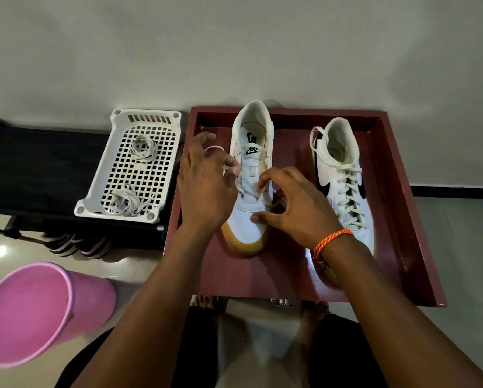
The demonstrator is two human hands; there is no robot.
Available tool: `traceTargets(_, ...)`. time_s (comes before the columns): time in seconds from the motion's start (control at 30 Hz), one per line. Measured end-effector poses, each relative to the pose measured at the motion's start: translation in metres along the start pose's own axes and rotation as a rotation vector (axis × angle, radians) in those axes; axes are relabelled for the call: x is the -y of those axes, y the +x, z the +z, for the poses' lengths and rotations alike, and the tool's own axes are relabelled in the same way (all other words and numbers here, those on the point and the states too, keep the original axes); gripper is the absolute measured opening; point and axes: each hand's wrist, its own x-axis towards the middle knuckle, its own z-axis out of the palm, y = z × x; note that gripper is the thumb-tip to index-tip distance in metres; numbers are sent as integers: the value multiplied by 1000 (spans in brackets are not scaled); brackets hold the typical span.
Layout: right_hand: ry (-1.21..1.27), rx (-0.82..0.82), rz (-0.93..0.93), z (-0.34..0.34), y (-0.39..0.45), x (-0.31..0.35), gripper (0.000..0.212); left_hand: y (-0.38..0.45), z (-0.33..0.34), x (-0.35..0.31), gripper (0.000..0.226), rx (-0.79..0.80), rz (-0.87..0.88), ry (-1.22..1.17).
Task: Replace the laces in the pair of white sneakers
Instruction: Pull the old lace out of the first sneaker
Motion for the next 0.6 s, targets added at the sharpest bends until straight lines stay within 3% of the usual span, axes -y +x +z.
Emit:
traceTargets(0.1, 12, 8, -3, 0, 0, 0, 58, -7, 2, -4, 30, 98, 88, 2)
traceTargets(0.2, 25, 15, -6, 0, 1, -1, 60, -14, 9, -8, 15, 223, 104, 86)
traceTargets(0.37, 21, 15, -4, 0, 0, -2, 59, -15, 11, -10, 4, 267, 72, 91)
traceTargets(0.47, 29, 18, 0, 0, 1, -1, 58, -11, 9, -10, 11, 221, 52, 73)
traceTargets(0.6, 30, 23, -4, 0, 1, -2, 56, -2, 0, -5, 9, 15, -13, -20)
